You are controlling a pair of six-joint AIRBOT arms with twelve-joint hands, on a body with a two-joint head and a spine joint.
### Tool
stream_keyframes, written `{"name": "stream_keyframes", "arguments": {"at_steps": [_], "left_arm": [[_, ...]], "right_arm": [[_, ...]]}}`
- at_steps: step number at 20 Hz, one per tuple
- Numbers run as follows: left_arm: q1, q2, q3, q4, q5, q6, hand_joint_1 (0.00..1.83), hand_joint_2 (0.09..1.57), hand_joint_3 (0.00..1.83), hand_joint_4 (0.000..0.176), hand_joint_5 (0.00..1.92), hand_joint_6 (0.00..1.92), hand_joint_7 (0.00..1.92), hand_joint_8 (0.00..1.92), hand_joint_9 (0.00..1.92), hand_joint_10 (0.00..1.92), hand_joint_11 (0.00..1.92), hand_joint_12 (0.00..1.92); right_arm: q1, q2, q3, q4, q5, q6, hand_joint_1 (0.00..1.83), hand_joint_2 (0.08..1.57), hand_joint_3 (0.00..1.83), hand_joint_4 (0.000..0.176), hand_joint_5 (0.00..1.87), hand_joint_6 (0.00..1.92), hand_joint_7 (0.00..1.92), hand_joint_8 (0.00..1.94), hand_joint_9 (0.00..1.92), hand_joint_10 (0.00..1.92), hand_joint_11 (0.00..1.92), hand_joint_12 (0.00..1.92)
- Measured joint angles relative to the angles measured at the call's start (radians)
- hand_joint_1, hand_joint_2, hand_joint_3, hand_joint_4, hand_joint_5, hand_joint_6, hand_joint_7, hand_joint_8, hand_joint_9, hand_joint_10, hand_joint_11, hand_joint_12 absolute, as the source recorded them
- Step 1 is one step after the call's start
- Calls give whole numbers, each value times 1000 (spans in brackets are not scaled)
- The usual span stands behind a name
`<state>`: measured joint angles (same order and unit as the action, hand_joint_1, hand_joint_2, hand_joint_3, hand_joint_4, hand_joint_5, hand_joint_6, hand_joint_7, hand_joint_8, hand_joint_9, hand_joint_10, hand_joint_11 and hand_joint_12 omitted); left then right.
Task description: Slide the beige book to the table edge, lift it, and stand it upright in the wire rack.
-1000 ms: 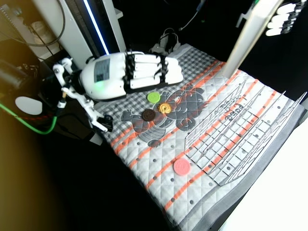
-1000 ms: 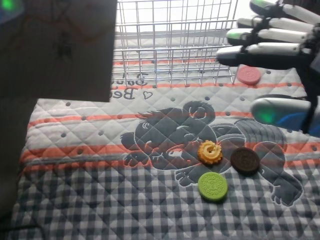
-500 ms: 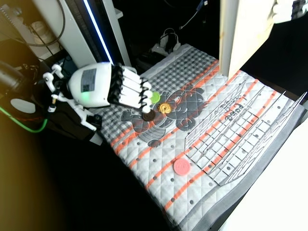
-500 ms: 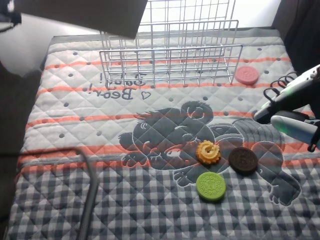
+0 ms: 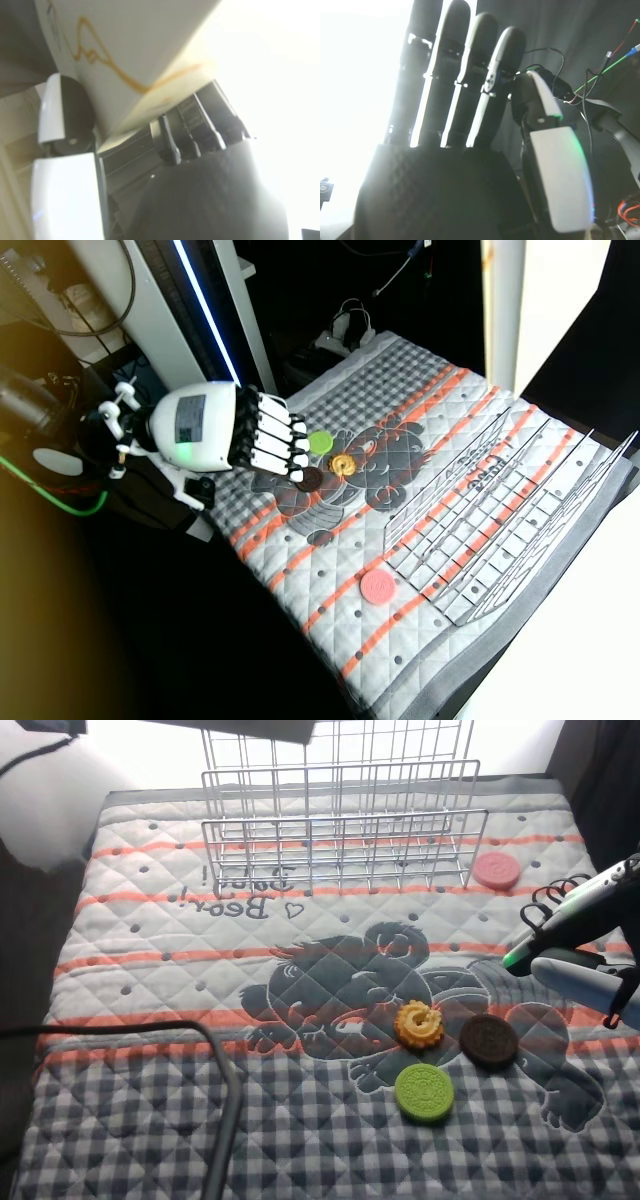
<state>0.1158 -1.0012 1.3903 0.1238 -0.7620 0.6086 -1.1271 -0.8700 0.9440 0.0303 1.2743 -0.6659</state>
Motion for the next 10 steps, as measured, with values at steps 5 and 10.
{"name": "stream_keyframes", "arguments": {"at_steps": [5,10], "left_arm": [[70,-60,36,-93,-56,1,1371,1128,0,0,843,1172,885,1019,1016,1070,992,953],[133,-132,83,-161,-106,-34,1371,1123,0,0,851,1179,904,942,1028,1063,1019,935]], "right_arm": [[-19,-11,4,3,-2,14,636,1373,1,0,1275,3,1226,5,1211,8,1130,154],[-26,-19,4,14,-1,18,606,1361,1,0,1251,1,1225,0,1212,4,1139,145]]}}
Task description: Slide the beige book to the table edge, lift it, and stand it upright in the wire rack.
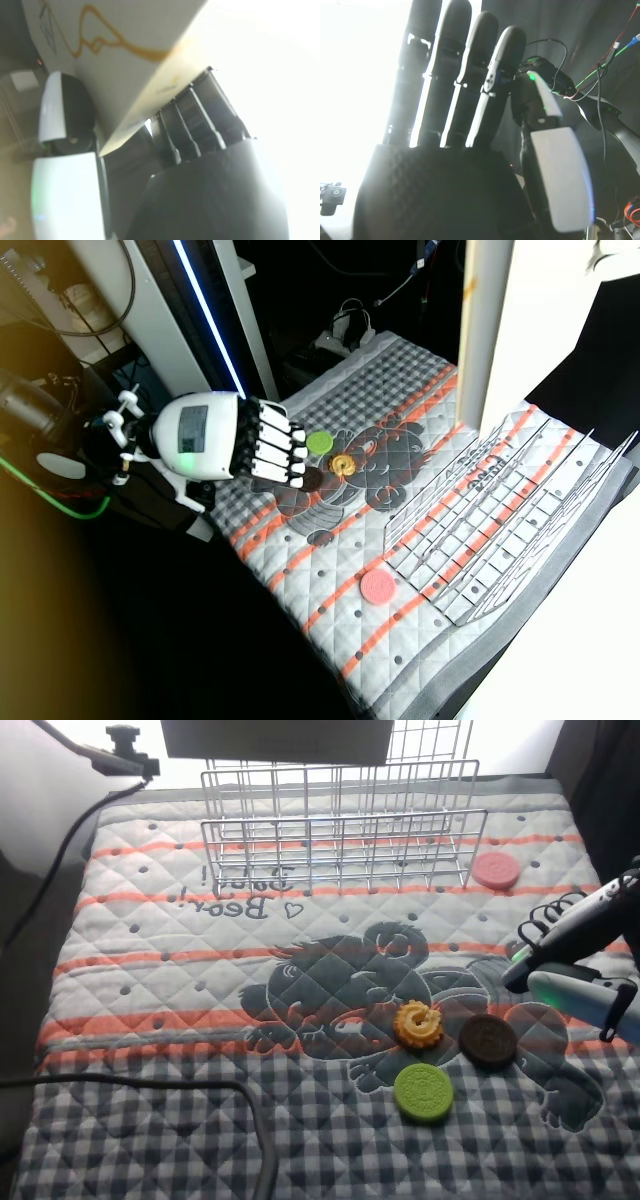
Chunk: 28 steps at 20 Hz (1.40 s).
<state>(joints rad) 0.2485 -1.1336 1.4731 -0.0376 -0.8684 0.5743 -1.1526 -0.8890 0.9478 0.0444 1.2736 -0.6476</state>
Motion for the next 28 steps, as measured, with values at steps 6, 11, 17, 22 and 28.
{"name": "stream_keyframes", "arguments": {"at_steps": [6,11,17,22,28], "left_arm": [[32,-35,40,-61,-5,-21,1237,1147,1,0,781,1193,1057,967,1301,110,989,993],[90,-84,65,-85,0,-51,1367,1147,0,0,728,1133,930,1037,1013,1122,1040,994],[105,-103,101,-121,1,-79,1359,1092,0,0,889,953,1047,834,1137,878,1103,780],[79,-104,104,-120,-8,-78,1386,1086,0,0,890,996,1018,835,1112,968,1106,776],[76,-105,110,-121,-10,-76,1231,1110,2,0,921,1066,1076,860,1364,82,1159,685]], "right_arm": [[-11,-1,0,1,-3,11,614,1366,0,0,1235,6,1211,3,1242,8,1168,161],[-11,-7,4,1,1,15,598,1375,1,0,1199,0,1186,0,1216,0,1136,153],[-11,-9,5,5,0,17,599,1364,1,0,1224,8,1195,1,1192,2,1107,156],[-11,-14,9,1,1,19,600,1364,0,0,1229,3,1205,2,1232,9,1138,181],[-11,-18,11,4,1,22,556,1366,1,0,1246,4,1212,1,1233,3,1140,200]]}}
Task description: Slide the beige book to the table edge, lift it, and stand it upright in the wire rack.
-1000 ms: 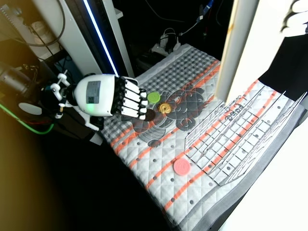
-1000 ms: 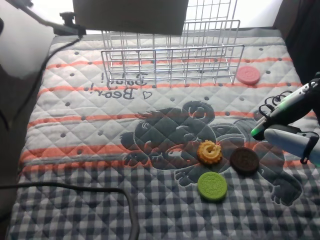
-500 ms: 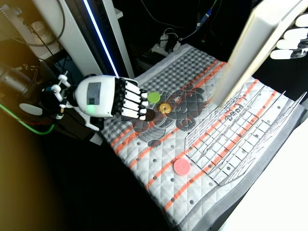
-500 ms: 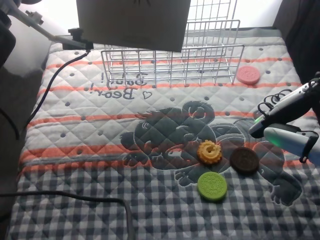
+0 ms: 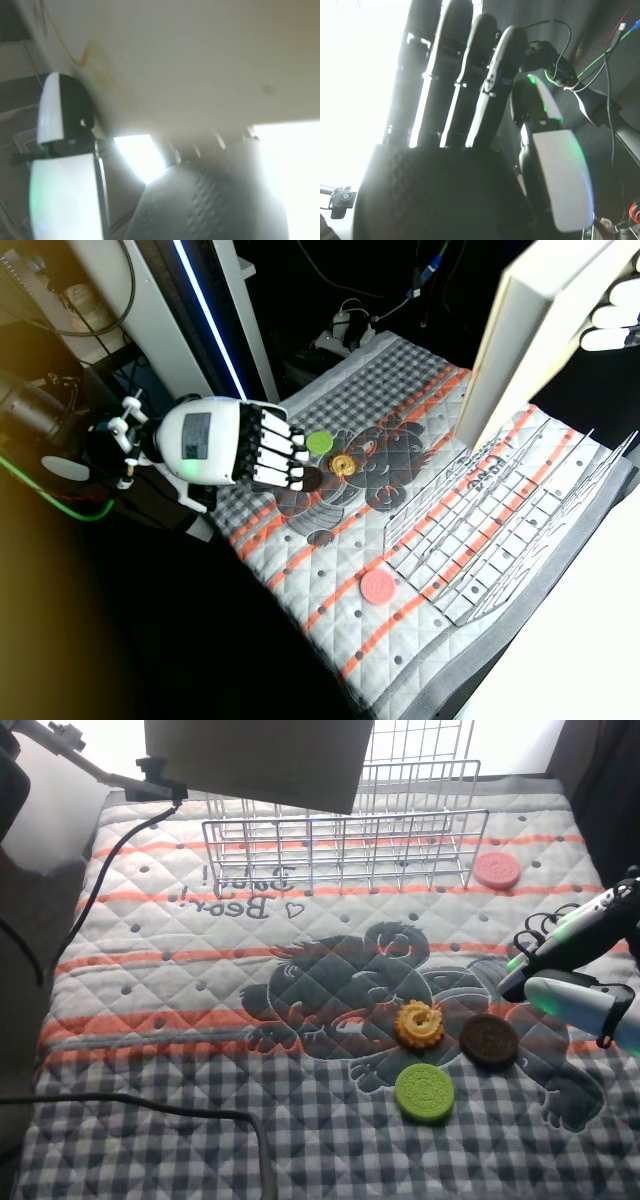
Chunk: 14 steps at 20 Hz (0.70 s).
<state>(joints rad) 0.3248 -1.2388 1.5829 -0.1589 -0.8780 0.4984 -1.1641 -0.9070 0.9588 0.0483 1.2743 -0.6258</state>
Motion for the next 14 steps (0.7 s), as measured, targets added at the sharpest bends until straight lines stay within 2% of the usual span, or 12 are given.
{"name": "stream_keyframes", "arguments": {"at_steps": [3,4,5,7,13,14], "left_arm": [[-10,-10,6,-10,-3,2,1236,1105,0,0,928,1026,1095,854,1398,50,1187,654],[-10,-10,6,-8,-8,2,1358,1069,23,0,919,968,1056,786,1196,745,1181,641],[-10,-12,6,-10,-7,3,1261,1108,0,0,914,1040,1092,824,1205,510,1176,650],[-13,-18,16,-11,0,6,1237,1118,0,0,880,1104,1097,847,1346,137,1189,659],[-21,-18,18,-11,3,6,1240,1103,0,0,931,997,1102,864,1399,79,1209,664],[-21,-18,18,-11,4,6,1240,1105,1,0,910,1039,1108,845,1395,58,1212,660]], "right_arm": [[0,-3,0,0,1,1,565,1359,0,0,1267,11,1221,2,1243,4,1140,207],[0,-4,0,1,0,1,547,1367,1,0,1256,5,1215,0,1227,1,1131,205],[0,-4,0,1,-1,3,545,1366,1,0,1255,4,1212,0,1224,0,1124,203],[0,-4,0,-1,1,9,539,1371,1,0,1239,5,1218,1,1231,2,1127,207],[-7,-6,0,2,0,12,561,1363,0,0,1243,3,1209,0,1226,0,1119,207],[-7,-7,0,1,0,13,563,1362,0,0,1255,7,1211,1,1227,1,1118,207]]}}
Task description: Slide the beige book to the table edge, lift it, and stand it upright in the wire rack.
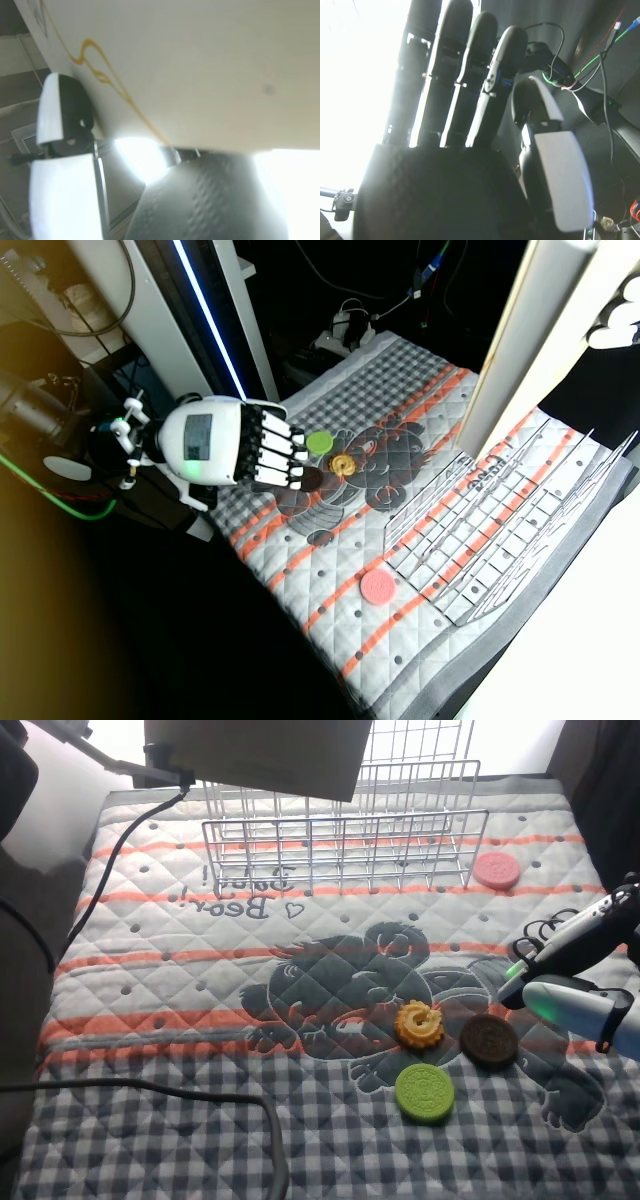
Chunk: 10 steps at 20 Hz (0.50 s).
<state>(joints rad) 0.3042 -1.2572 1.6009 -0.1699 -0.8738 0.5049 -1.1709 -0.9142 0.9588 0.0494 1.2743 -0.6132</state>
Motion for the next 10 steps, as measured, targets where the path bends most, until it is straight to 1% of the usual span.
{"name": "stream_keyframes", "arguments": {"at_steps": [1,2,3,4,5,7,9,10], "left_arm": [[0,0,0,0,1,0,1233,1108,1,0,913,1107,1099,790,1366,37,1165,636],[0,0,0,0,1,0,1233,1108,1,0,913,1107,1099,790,1366,37,1165,636],[0,0,1,2,5,0,1232,1109,1,0,908,1106,1103,790,1371,38,1161,634],[0,-5,10,6,7,1,1234,1105,0,0,912,1080,1120,778,1380,32,1158,643],[0,-5,10,-2,15,3,1236,1096,1,0,936,1032,1123,785,1382,18,1157,639],[0,-5,10,6,17,3,1235,1101,0,0,930,1033,1111,813,1376,12,1146,639],[0,-5,9,12,14,3,1238,1111,1,0,880,1091,1115,821,1370,6,1150,641],[0,-5,9,12,13,3,1235,1102,0,0,930,1033,1113,810,1393,13,1141,659]], "right_arm": [[0,-1,0,-1,0,1,559,1361,0,0,1237,1,1206,0,1213,0,1111,205],[0,-1,0,-1,0,3,559,1361,0,0,1237,1,1206,0,1213,0,1111,205],[-6,-1,0,2,4,7,536,1360,0,0,1236,1,1202,0,1206,0,1108,204],[-6,-1,0,1,0,8,556,1362,0,0,1234,0,1206,1,1212,3,1117,209],[-6,-1,0,0,-2,8,538,1361,0,0,1283,18,1219,5,1217,4,1112,208],[-6,-1,0,0,0,8,539,1362,0,0,1281,16,1219,5,1220,5,1116,210],[-6,-1,0,-1,0,10,565,1362,0,0,1243,1,1218,2,1220,2,1120,212],[-6,-1,0,0,0,10,574,1356,0,0,1223,1,1212,0,1223,3,1116,211]]}}
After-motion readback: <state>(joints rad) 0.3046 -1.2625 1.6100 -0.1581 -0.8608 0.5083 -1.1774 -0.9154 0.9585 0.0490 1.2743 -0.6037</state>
